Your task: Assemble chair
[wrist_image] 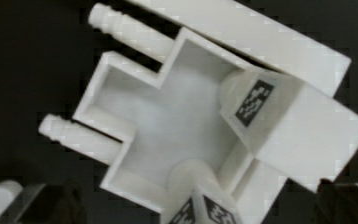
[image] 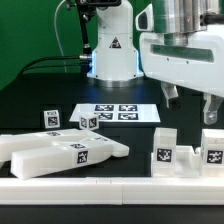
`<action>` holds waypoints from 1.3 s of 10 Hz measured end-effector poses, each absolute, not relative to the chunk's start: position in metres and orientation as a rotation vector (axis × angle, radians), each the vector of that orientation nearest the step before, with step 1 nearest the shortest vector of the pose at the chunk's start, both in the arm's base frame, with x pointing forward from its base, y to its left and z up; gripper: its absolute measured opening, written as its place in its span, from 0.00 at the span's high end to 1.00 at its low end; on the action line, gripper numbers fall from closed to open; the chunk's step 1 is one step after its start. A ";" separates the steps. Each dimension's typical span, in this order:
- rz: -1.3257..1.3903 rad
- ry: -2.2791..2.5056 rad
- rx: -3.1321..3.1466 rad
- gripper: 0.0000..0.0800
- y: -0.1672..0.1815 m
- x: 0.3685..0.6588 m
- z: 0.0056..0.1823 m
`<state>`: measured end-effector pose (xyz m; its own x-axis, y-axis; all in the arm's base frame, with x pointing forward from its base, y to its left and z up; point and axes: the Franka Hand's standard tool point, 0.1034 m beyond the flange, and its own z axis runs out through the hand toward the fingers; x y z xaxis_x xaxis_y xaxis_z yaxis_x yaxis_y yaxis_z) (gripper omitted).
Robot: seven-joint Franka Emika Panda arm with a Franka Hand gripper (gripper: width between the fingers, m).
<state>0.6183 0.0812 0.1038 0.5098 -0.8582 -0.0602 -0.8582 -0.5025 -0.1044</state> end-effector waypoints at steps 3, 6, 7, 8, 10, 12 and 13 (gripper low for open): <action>-0.055 0.845 -2.916 0.19 0.072 0.607 0.096; -0.111 0.387 -3.022 0.19 0.071 0.607 0.094; -0.115 0.297 -3.034 0.19 0.070 0.607 0.094; -0.118 0.231 -3.041 0.19 0.070 0.607 0.093; -0.240 0.105 -3.070 0.19 0.059 0.609 0.089; -0.293 0.088 -3.096 0.19 0.041 0.597 0.075; -0.344 0.079 -3.105 0.19 0.030 0.599 0.073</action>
Offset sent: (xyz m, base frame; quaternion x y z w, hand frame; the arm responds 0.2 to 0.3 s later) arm -0.0114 0.0087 -0.0071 0.0242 0.0035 -0.3511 0.9360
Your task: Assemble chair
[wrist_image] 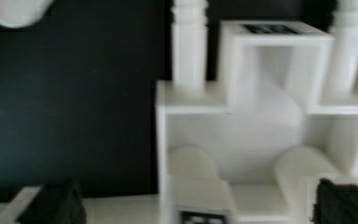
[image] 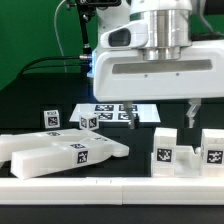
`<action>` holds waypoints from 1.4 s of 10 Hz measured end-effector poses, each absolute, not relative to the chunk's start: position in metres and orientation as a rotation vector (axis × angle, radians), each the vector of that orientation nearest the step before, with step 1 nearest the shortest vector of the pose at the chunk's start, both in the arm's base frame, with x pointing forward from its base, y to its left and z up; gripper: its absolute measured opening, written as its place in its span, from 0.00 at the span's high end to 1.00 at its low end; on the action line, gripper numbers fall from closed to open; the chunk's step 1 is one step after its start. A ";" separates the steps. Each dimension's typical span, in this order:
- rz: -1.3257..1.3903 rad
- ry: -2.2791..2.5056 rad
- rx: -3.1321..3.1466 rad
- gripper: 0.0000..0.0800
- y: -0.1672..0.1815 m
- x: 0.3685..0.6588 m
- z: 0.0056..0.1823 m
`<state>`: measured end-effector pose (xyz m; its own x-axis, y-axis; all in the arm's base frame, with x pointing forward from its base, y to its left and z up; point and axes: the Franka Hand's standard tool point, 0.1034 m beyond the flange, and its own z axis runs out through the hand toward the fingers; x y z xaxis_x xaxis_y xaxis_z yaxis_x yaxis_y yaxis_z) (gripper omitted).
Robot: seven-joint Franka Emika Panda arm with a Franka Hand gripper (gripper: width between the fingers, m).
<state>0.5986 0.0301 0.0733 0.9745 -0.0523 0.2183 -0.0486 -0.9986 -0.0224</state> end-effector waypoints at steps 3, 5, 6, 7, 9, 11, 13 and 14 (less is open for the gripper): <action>-0.522 0.098 -3.113 0.19 0.024 0.606 0.070; -0.675 0.087 -3.103 0.19 0.028 0.609 0.064; -0.815 0.079 -3.084 0.19 0.031 0.614 0.062; -0.906 0.080 -3.065 0.19 0.031 0.615 0.058; -0.854 0.097 -3.066 0.19 0.028 0.617 0.049; -0.847 0.097 -3.065 0.19 0.033 0.619 0.039; -0.848 0.077 -3.065 0.19 0.041 0.620 0.024; -0.834 0.066 -3.069 0.19 0.046 0.619 0.014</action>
Offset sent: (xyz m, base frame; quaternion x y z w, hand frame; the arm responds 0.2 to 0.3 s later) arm 0.0082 0.0200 -0.0091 0.0491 0.1511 0.0353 0.9867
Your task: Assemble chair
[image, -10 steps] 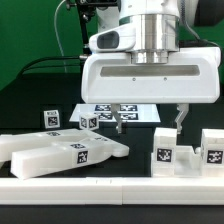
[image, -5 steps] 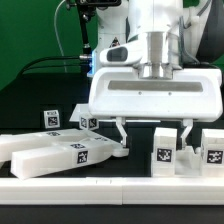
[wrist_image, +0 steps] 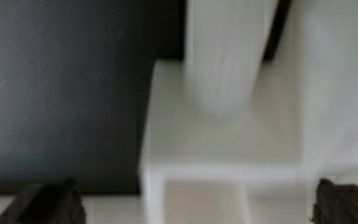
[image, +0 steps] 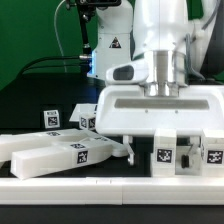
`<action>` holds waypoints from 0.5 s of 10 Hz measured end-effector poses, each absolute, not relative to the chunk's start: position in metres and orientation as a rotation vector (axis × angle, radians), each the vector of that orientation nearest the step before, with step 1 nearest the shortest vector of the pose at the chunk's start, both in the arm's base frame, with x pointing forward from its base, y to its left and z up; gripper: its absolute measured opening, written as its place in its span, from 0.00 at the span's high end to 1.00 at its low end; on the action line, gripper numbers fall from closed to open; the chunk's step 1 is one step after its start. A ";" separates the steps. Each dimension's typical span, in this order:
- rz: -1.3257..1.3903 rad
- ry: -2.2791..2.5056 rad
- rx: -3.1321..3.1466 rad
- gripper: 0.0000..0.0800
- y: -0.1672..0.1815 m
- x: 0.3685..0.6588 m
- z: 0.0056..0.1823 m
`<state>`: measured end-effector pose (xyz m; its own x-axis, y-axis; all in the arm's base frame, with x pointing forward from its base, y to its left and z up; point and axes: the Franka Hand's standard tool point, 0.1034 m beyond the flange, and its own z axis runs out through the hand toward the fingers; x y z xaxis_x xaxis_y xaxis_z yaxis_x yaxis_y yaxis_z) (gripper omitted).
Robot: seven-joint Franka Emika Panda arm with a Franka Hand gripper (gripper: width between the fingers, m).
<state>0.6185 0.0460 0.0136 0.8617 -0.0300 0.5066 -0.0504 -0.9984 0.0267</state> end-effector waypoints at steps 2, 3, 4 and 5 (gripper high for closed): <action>0.808 -0.058 2.994 0.19 0.048 0.617 0.007; 0.807 -0.058 2.995 0.19 0.049 0.617 0.007; 0.807 -0.058 2.995 0.19 0.049 0.617 0.007; 0.807 -0.058 2.995 0.35 0.049 0.617 0.007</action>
Offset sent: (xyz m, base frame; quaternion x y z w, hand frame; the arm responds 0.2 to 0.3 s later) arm 0.0000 0.0000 0.0000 0.0000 0.0000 0.0000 1.0000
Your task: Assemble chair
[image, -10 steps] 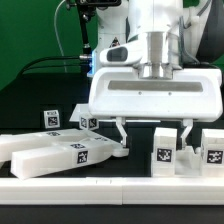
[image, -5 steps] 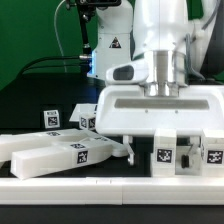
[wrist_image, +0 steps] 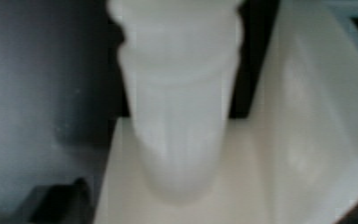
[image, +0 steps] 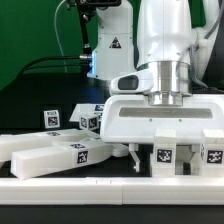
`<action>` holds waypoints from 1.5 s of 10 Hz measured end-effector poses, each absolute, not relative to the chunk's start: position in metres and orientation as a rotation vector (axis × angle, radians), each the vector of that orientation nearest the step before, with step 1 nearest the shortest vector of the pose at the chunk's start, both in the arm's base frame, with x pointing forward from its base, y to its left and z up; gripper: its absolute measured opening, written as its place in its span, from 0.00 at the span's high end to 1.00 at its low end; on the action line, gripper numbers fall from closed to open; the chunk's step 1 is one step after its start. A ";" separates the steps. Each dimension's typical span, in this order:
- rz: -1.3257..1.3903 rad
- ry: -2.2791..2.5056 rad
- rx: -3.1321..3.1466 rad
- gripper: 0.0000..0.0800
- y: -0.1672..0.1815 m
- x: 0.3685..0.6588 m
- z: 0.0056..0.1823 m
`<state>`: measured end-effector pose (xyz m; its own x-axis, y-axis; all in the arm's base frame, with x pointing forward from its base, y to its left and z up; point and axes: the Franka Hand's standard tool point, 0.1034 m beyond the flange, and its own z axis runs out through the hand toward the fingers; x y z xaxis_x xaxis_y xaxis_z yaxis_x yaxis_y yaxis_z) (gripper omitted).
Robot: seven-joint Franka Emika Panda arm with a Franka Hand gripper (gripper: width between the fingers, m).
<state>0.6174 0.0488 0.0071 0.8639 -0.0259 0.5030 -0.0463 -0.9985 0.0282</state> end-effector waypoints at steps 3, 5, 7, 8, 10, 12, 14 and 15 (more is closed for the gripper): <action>0.805 -0.075 2.982 0.69 0.038 0.618 0.007; 0.804 -0.080 2.976 0.96 0.034 0.618 0.008; 0.804 -0.080 2.976 0.96 0.033 0.618 0.008; 0.804 -0.080 2.976 0.96 0.033 0.618 0.008; 0.804 -0.068 2.974 0.96 0.032 0.619 0.010; 0.769 -0.078 2.990 0.96 0.020 0.611 0.032; 0.664 -0.093 3.047 0.96 0.012 0.603 0.062; 0.594 -0.117 3.088 0.96 0.014 0.598 0.073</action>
Offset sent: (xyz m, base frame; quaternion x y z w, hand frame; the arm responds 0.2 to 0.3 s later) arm 0.0000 0.0000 0.0000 0.0000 0.0000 0.0000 1.0000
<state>0.5984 0.0144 0.0728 0.9259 -0.0739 0.3704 -0.0718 -0.9972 -0.0193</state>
